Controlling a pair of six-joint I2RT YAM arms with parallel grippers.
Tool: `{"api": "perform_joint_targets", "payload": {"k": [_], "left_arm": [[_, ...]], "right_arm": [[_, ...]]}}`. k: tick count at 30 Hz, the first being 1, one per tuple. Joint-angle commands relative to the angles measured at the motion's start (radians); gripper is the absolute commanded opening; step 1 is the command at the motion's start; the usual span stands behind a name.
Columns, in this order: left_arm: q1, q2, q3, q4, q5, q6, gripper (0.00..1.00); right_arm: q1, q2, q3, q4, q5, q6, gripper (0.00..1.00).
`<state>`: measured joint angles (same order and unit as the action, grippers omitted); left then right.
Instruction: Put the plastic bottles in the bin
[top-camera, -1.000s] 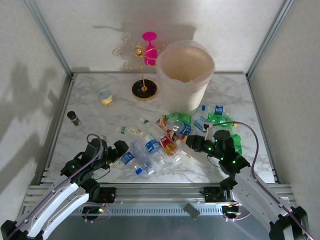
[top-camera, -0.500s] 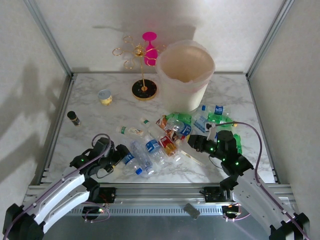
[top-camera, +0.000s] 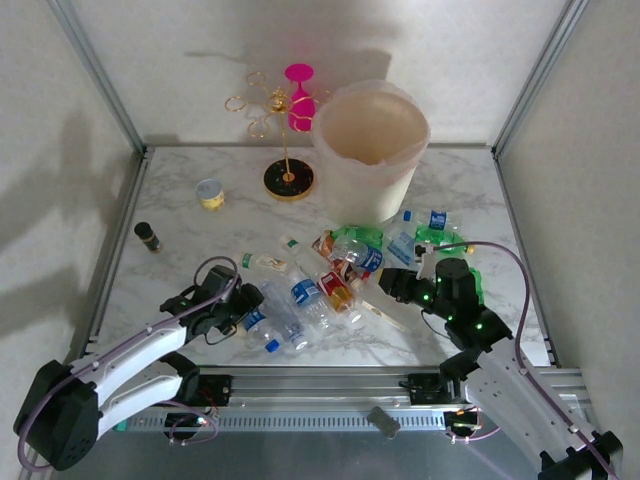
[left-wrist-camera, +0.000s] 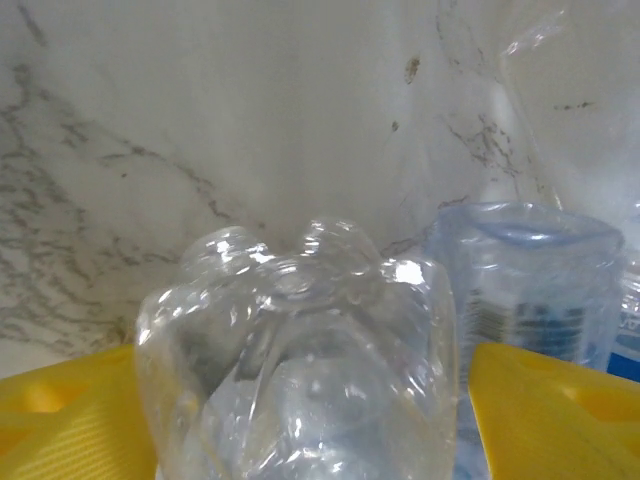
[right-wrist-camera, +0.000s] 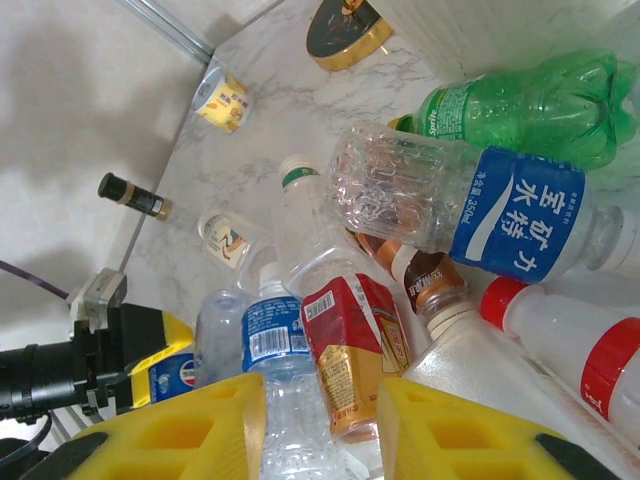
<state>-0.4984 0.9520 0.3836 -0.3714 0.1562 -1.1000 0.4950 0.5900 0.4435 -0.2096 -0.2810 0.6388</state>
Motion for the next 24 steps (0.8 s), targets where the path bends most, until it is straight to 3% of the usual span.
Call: {"api": "perform_joint_targets", "payload": {"k": [1, 5, 11, 15, 18, 24], "left_arm": [[-0.002, 0.029, 0.025, 0.059, -0.031, 0.008, 0.76], [-0.001, 0.064, 0.053, 0.074, -0.044, 0.025, 0.76], [-0.002, 0.084, 0.070, 0.065, -0.051, 0.043, 0.64], [-0.001, 0.034, 0.107, -0.019, -0.082, 0.071, 0.62], [0.000, -0.026, 0.158, -0.103, -0.126, 0.099, 0.60], [0.000, -0.100, 0.271, -0.205, -0.165, 0.176, 0.53]], "right_arm": [[-0.006, 0.001, 0.042, -0.025, 0.005, -0.026, 0.35], [-0.006, 0.011, 0.050, -0.024, -0.005, -0.026, 0.36], [-0.005, 0.039, 0.083, -0.035, -0.038, -0.040, 0.39], [-0.006, 0.116, 0.158, -0.134, 0.046, -0.024, 0.50], [-0.005, 0.127, 0.202, -0.179, 0.086, -0.030, 0.51], [-0.001, 0.125, 0.237, -0.140, -0.083, -0.157, 0.51]]}}
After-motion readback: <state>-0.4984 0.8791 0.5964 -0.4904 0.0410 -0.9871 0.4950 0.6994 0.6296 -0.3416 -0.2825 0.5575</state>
